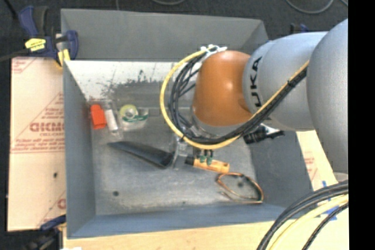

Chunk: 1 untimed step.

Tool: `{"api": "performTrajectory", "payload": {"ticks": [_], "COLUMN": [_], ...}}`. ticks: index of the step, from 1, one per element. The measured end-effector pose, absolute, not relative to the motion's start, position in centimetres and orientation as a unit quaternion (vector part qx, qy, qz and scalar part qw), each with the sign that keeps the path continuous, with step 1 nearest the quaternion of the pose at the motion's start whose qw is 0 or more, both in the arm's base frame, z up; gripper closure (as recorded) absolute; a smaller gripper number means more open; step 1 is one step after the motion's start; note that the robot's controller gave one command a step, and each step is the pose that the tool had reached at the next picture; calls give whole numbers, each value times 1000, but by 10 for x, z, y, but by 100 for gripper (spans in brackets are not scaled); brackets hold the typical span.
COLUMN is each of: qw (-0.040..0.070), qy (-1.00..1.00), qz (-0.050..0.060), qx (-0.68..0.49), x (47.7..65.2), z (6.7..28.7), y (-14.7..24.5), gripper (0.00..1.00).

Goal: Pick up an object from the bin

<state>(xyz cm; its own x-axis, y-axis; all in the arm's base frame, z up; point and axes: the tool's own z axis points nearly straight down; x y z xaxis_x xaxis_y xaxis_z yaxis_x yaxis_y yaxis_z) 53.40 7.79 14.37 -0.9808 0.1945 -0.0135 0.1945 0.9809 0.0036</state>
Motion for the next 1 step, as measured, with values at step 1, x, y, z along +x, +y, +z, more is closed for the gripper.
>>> {"api": "performTrajectory", "payload": {"ticks": [1], "qw": [2], "qy": [996], "qz": [0], "qx": [95], "x": [532], "z": [148], "y": [79], "gripper": [100]}}
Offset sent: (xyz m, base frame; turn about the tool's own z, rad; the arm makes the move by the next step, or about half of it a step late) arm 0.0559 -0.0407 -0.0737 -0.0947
